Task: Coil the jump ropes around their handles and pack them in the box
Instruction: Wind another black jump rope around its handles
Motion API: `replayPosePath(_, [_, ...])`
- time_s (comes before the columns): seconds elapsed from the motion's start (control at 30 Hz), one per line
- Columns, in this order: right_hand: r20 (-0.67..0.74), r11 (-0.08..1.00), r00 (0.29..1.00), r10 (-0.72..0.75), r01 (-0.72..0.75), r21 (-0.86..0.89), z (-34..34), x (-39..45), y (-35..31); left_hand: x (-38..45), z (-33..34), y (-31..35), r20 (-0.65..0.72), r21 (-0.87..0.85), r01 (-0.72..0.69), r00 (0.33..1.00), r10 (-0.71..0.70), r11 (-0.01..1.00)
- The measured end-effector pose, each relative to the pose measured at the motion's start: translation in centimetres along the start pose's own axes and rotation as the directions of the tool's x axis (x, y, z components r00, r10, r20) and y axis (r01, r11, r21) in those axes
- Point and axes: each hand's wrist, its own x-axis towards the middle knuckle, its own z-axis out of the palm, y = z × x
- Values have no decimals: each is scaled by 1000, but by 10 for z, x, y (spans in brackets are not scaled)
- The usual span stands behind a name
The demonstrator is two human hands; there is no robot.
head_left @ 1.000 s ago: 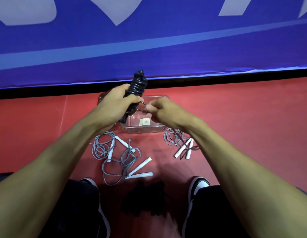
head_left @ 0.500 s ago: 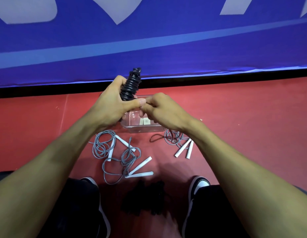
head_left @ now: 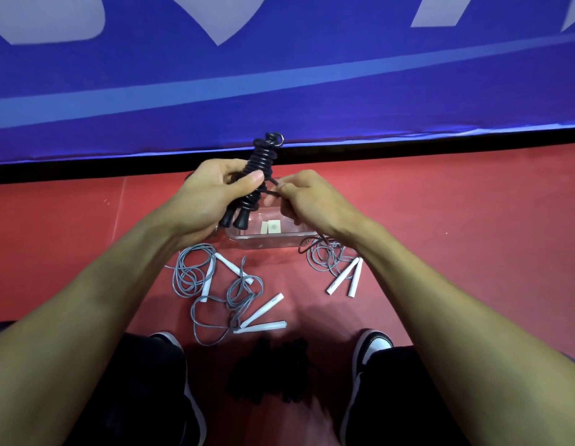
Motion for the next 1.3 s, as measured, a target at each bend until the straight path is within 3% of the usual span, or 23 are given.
replayPosePath(0.1, [66, 997, 998, 5, 0, -74, -1, -4, -1, 0, 1, 0, -36, 92, -38, 998, 42, 995])
replayPosePath(0.27, [150, 917, 987, 53, 11, -398, -2, -5, 7, 0, 0, -2, -186, 237, -3, 981, 48, 971])
replayPosePath(0.43, [87, 949, 994, -59, 83, -303, -5, -4, 6, 3, -7, -3, -217, 233, 21, 976, 31, 972])
replayPosePath(0.6, [50, 946, 996, -78, 90, -313, 0, -5, 3, 5, -6, -5, -278, 286, 14, 958, 70, 958])
replayPosePath(0.77, [-8, 993, 1000, -12, 10, -116, -2, -3, 1, 3, -5, -3, -170, 201, 3, 985, 31, 980])
replayPosePath(0.87, [-39, 975, 999, -18, 9, -221, -4, -3, 5, 5, -3, -3, -99, 3, 48, 994, -47, 999])
replayPosePath(0.97, [-74, 949, 997, -33, 8, -314, -6, -3, 8, 6, -2, -4, -78, -45, 35, 996, -39, 998])
replayPosePath(1.13, [-16, 892, 999, -37, 25, -451, -6, -2, 6, 7, 2, -5, -179, -60, -19, 984, 8, 998])
replayPosePath(1.3, [26, 975, 992, -127, 129, -181, -2, -7, -5, 11, -3, -9, -303, 72, -74, 948, 93, 995])
